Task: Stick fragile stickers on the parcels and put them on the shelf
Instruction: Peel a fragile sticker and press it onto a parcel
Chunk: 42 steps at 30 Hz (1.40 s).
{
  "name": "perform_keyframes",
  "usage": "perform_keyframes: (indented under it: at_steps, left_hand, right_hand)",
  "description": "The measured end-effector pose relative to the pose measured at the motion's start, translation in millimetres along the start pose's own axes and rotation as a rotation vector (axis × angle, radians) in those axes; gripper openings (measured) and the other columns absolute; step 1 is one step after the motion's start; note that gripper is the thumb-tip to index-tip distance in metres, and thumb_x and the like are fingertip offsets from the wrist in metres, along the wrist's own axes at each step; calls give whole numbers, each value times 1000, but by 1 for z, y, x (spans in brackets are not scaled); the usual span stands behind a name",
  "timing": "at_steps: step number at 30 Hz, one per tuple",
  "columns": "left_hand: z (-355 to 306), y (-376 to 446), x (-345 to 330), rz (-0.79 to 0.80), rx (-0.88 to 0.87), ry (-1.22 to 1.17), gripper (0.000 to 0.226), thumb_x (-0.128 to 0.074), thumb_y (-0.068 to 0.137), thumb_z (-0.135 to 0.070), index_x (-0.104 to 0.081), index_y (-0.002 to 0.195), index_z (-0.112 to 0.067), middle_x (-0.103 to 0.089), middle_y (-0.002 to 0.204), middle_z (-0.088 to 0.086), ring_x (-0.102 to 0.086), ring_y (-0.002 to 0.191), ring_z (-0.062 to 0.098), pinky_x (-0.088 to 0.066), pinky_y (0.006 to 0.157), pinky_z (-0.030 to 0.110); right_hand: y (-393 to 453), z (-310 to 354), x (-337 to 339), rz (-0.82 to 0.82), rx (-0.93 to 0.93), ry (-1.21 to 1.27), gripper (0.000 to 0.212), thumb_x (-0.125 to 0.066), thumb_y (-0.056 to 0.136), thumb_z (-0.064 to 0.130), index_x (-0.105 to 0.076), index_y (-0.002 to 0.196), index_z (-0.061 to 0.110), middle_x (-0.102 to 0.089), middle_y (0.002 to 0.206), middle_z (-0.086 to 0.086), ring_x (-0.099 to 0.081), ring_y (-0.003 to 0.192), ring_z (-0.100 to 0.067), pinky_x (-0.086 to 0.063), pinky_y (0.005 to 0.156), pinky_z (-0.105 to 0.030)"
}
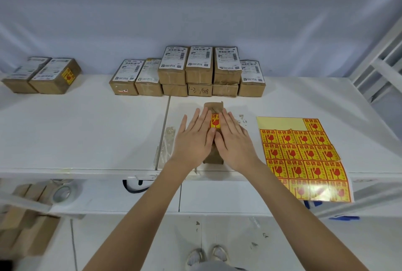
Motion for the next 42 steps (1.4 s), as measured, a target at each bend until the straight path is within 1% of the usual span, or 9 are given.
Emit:
perform_keyframes:
  at_steps: [4, 9, 13, 17, 21, 24, 30, 36, 42]
  left_hand:
    - [2, 0, -4, 36, 100, -162, 55, -8, 101, -41, 2, 150, -20, 3, 159, -6, 7, 145, 11, 6, 117, 33]
    - [15, -1, -8, 113, 285, -475, 65, -25, 100, -46, 1, 151, -15, 0, 159, 3, 2, 146, 16, -2, 116, 32]
    - [15, 2, -18, 199, 281, -713, 49, -26, 99, -47, -40, 140, -24, -41, 144, 4, -28, 138, 23, -21, 115, 40]
    - [7, 0, -17, 183, 347, -843, 43, -39, 97, -43, -45, 136, -26, -54, 128, 2, -49, 118, 17, -38, 101, 34]
    - [6, 1, -12, 135, 415, -1042, 48, -49, 93, -42, -41, 139, -32, -56, 129, -3, -53, 115, 11, -43, 96, 30]
    - [11, -2, -6, 141, 494, -1190, 48, -55, 91, -38, -39, 137, -42, -58, 105, -14, -55, 90, -4, -45, 73, 20]
    - [47, -17, -4, 154, 717, -1243, 81, -69, 73, -56, -34, 142, -31, -63, 115, 5, -62, 102, 20, -51, 84, 33]
    - [95, -20, 35, -1, 831, -1092, 80, -71, 69, -59, -41, 135, -25, -53, 129, 7, -55, 110, 22, -51, 89, 38]
    - [138, -14, 71, -134, 880, -1052, 69, -73, 75, -46, -40, 127, -15, -60, 94, 3, -61, 76, 11, -50, 64, 26]
  right_hand:
    - [-1, -3, -3, 24, -38, 125, 58, -21, 101, 37, 0, 152, 19, 9, 159, 3, -6, 146, -14, -20, 117, -37]
    - [-7, -7, 4, -51, -65, 156, 58, -22, 101, 39, -5, 151, 14, -4, 159, -2, -19, 144, -18, -28, 112, -37]
    - [-13, -14, 11, -62, -78, 151, 52, -26, 102, 33, -20, 149, 10, -29, 153, -7, -32, 138, -23, -31, 107, -35]
    - [-15, -12, 12, -46, -22, 319, 40, -32, 101, 24, -34, 141, 18, -59, 125, -7, -57, 108, -25, -48, 88, -37]
    - [-10, -15, 17, -27, -46, 474, 42, -35, 100, 24, -31, 142, 26, -56, 129, 2, -58, 109, -20, -48, 90, -35]
    - [-3, -15, 21, -30, -56, 554, 42, -36, 100, 24, -32, 142, 27, -53, 132, 4, -55, 114, -17, -46, 95, -36]
    - [20, 8, 25, 56, -6, 630, 36, -36, 101, 24, -43, 136, 20, -56, 121, 5, -52, 108, -12, -43, 95, -31]
    - [77, 34, 28, 118, 23, 443, 32, -34, 99, 27, -53, 117, 9, -60, 108, -8, -57, 100, -25, -45, 89, -41]
    - [135, 74, 37, 24, 153, 82, 26, -40, 96, 27, -55, 102, 7, -61, 99, -8, -57, 90, -27, -43, 69, -34]
Point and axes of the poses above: each hand's wrist, its own y-axis towards the middle knuckle, its own x-axis out of the back of the hand, z = x × y, the point moved 7 cm from there along y, towards the middle knuckle
